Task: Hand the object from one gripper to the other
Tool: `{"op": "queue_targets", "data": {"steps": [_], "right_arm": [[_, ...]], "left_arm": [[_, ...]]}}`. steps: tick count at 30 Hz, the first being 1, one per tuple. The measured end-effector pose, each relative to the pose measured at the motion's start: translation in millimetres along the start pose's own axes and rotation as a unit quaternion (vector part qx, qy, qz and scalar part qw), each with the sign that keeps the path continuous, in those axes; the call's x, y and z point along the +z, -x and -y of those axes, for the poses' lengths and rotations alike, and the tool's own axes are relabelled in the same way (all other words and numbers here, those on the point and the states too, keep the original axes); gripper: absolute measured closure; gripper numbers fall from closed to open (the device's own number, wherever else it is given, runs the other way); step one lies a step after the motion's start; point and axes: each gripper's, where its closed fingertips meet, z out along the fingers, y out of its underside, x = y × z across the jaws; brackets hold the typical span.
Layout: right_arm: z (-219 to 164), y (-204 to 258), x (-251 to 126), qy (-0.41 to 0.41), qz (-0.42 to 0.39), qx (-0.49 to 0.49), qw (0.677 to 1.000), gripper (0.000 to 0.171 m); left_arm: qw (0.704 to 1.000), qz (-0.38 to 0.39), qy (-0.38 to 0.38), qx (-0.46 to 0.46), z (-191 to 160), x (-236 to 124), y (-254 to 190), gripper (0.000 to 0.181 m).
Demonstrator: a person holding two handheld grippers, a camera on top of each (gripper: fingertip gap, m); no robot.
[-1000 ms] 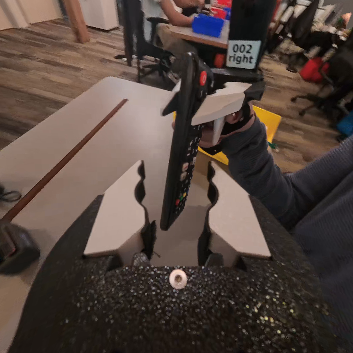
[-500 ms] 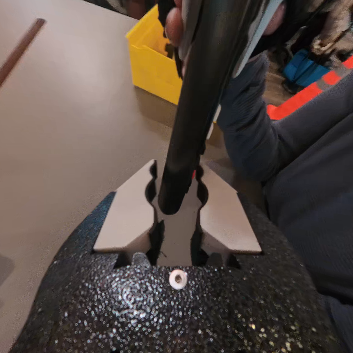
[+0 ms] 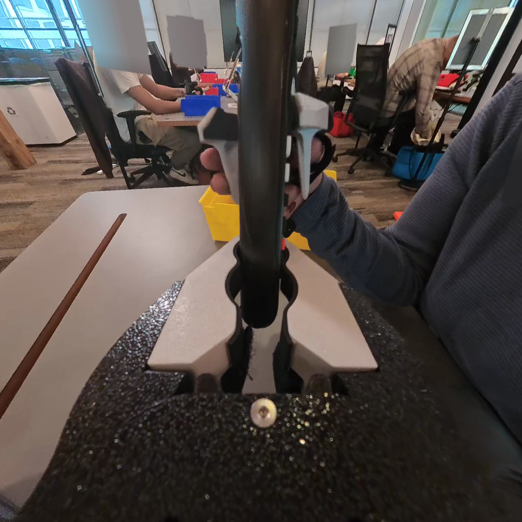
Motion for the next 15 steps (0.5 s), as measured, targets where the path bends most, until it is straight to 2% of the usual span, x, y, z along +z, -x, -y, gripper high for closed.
{"op": "queue_targets", "data": {"steps": [2, 3, 6, 8, 10, 13, 15], "right_arm": [[-7, 4, 4, 0.021, 0.010, -0.008, 1.000, 0.137], [-9, 8, 5, 0.025, 0.020, -0.017, 0.999, 0.146], [-9, 8, 5, 0.030, 0.008, -0.055, 0.998, 0.149], [-6, 1, 4, 0.029, -0.027, -0.092, 0.995, 0.149], [-4, -15, 2, 0.034, -0.093, -0.146, 0.984, 0.149], [3, -44, -5, 0.046, -0.220, -0.242, 0.944, 0.149], [11, -56, -9, 0.045, -0.291, -0.312, 0.903, 0.149]], "left_arm": [[1.000, -0.004, 0.002, 0.005, 1, 3, -3, 0.162], [1.000, -0.009, 0.002, 0.005, 1, 5, -4, 0.160], [1.000, -0.020, -0.004, -0.021, 3, 7, -5, 0.159], [0.999, 0.020, -0.007, -0.037, 5, 7, 8, 0.153], [0.998, 0.049, -0.023, -0.044, 11, 3, 17, 0.110], [0.991, 0.104, -0.083, -0.028, 34, -11, 30, 0.088], [0.978, 0.151, -0.140, 0.013, 56, -23, 35, 0.087]]}}
